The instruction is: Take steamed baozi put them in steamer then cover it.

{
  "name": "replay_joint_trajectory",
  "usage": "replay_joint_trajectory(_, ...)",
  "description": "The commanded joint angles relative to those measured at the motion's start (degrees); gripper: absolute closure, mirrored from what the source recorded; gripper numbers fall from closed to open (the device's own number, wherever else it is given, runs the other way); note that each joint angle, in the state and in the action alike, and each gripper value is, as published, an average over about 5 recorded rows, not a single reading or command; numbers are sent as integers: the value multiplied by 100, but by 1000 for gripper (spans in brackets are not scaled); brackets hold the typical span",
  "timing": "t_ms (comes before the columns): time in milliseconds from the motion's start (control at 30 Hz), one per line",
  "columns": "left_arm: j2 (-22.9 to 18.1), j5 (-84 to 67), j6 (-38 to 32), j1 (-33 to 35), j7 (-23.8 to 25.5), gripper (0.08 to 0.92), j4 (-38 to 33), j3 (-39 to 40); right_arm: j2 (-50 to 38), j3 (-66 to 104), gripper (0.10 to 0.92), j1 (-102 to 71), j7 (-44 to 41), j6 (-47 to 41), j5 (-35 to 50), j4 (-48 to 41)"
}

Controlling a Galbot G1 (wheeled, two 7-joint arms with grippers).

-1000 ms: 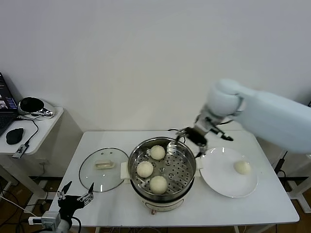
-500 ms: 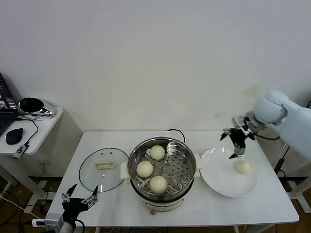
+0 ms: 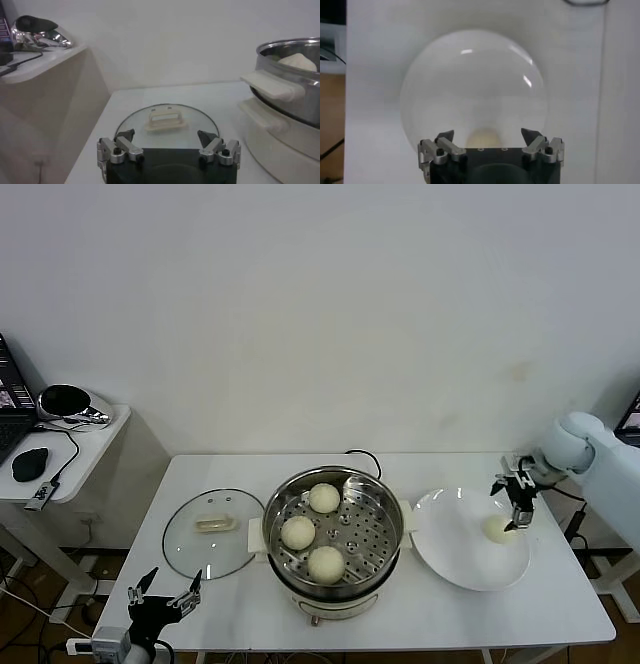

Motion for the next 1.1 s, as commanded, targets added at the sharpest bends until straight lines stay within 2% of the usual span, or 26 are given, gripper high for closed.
replay_joint_trajectory(33, 3, 43, 0, 7, 22, 177, 38, 15, 458, 564, 203, -501, 124, 853, -635, -1236)
replay_joint_trajectory(467, 7, 110, -11, -8, 58, 177, 132, 19, 886, 662, 203, -633, 715, 1064, -950, -1564)
replay_joint_trajectory(1100, 14, 107, -16, -68, 73, 177, 245, 32, 1027, 682, 203, -650, 803, 1085, -1192, -1658)
